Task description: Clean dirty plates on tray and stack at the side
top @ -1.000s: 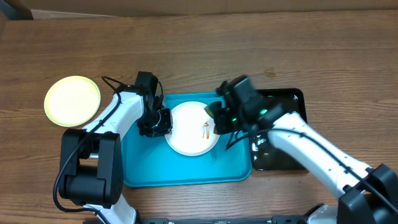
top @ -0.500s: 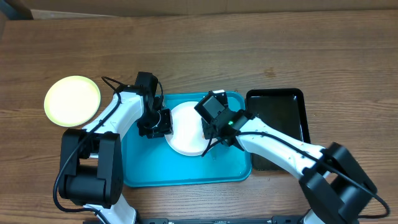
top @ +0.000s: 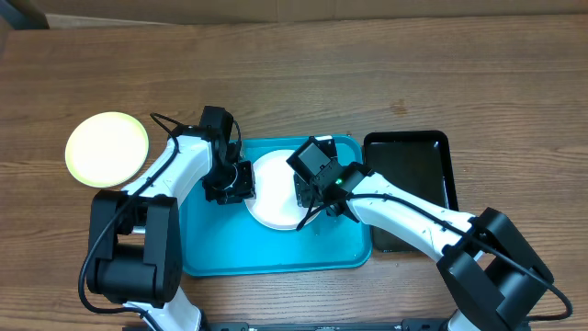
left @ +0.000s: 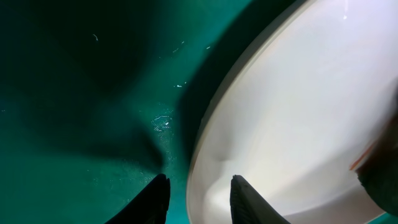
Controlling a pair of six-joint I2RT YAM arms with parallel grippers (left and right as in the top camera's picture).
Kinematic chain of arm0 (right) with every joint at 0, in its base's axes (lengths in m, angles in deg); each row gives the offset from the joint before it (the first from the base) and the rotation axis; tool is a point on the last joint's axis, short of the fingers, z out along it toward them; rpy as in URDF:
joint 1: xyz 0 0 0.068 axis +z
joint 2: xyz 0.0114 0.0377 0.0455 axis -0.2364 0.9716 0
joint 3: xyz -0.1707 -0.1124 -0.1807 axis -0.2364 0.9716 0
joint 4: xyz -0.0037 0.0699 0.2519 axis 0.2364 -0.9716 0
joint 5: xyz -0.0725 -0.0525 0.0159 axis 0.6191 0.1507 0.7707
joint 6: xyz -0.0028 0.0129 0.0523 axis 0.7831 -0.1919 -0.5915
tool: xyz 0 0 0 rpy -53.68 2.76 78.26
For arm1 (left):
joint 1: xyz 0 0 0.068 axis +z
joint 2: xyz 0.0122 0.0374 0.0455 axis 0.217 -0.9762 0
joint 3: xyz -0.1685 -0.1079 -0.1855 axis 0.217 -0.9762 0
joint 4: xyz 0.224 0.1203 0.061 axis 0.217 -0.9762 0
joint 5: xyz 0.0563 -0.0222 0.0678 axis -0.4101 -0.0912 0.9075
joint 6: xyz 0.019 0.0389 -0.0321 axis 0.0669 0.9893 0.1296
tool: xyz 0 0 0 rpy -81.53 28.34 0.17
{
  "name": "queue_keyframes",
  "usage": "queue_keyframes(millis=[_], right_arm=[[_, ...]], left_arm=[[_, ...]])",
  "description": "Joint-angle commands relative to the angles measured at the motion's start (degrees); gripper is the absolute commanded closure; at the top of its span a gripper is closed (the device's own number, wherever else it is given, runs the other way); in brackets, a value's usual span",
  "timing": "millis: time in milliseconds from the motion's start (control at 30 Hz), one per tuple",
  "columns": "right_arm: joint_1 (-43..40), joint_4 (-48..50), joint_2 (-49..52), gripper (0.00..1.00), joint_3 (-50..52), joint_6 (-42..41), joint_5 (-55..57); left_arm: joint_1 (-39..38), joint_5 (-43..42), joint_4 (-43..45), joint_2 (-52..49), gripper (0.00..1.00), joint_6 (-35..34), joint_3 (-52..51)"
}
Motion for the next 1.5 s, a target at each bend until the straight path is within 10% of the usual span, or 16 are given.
queue_keyframes(millis=[0, 333, 833, 1267, 1467], right_arm=[[0.28, 0.48, -0.24, 0.42, -0.46, -0.59, 0.39], [0.72, 2.29, -0.35, 0.41, -2.34, -0.57, -0.7], [2.05, -0.61, 1.49, 0.92, -4.02, -0.37, -5.88], [1.66, -5.05, 4.52, 0.91, -3.96, -2.32, 6.6], [0.26, -7.1, 4.39, 0.69, -4.42, -3.1, 2.82]], left_arm=[[-0.44, -0.37, 0.04, -0.87, 0.66, -0.15, -0.17], [-0.44, -0.37, 0.07, -0.87, 0.66, -0.17, -0.17], [-0.44, -0.24, 0.44, -0.87, 0.66, -0.17, -0.17], [-0.44, -0.24, 0.35, -0.87, 0.66, -0.17, -0.2], [-0.44, -0.2, 0.48, -0.87, 0.66, -0.15, -0.17]])
